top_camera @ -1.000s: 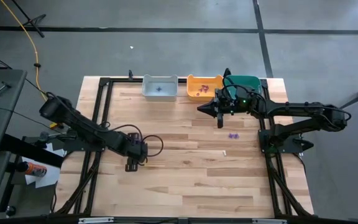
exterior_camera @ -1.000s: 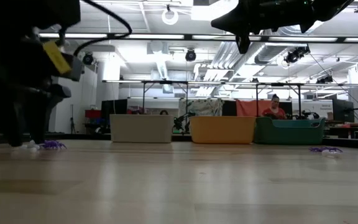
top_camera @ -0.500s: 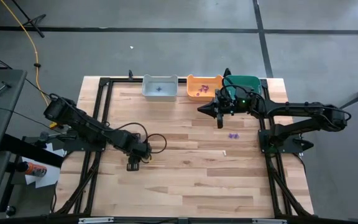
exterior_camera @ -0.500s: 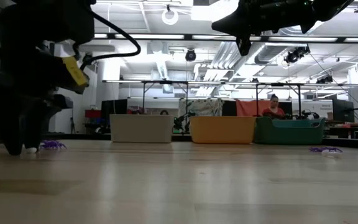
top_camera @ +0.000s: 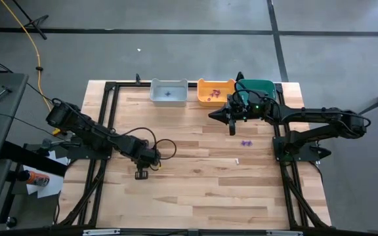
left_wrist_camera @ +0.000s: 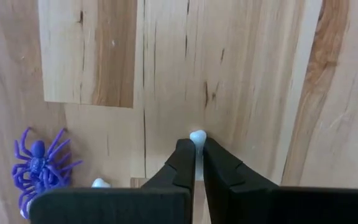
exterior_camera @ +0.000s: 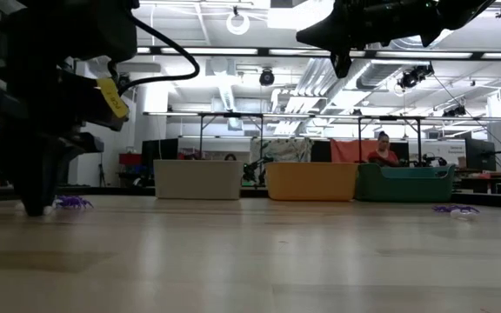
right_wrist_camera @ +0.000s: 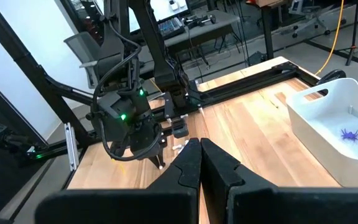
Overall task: Sort Halloween decoration
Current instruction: Put the white bone toy into the green bin
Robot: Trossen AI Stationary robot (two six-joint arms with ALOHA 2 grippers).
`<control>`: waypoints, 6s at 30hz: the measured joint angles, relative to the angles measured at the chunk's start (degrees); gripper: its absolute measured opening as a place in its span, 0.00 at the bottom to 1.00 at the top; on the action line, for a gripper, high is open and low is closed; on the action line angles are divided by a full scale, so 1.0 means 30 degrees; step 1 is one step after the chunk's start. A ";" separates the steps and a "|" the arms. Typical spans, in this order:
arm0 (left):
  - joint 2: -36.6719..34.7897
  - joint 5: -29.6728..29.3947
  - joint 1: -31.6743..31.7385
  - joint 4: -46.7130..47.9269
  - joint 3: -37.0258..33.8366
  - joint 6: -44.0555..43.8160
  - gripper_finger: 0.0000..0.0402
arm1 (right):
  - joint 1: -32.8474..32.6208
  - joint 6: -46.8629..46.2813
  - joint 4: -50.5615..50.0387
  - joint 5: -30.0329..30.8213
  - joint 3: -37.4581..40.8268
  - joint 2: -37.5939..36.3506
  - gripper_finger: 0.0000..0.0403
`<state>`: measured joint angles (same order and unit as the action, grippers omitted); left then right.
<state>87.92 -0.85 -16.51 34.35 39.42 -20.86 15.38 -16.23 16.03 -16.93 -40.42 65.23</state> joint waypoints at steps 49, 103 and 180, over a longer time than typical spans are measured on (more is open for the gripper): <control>-0.2110 0.2291 1.0408 -1.4146 0.2438 0.3794 0.00 | 0.0000 0.0088 0.1226 0.0044 0.0000 0.0000 0.00; 0.3155 0.3128 1.2475 -2.1189 0.8121 0.2806 0.00 | 0.2762 -0.0573 1.2703 0.2033 0.0000 -0.0007 0.00; 0.6370 0.5636 1.6140 0.0734 2.0434 0.7213 0.40 | 0.3752 -0.2569 1.3934 0.2676 0.0000 0.0000 0.00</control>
<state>107.03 16.05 31.91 36.55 100.72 0.78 26.63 -23.93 57.83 -8.90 -40.42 65.23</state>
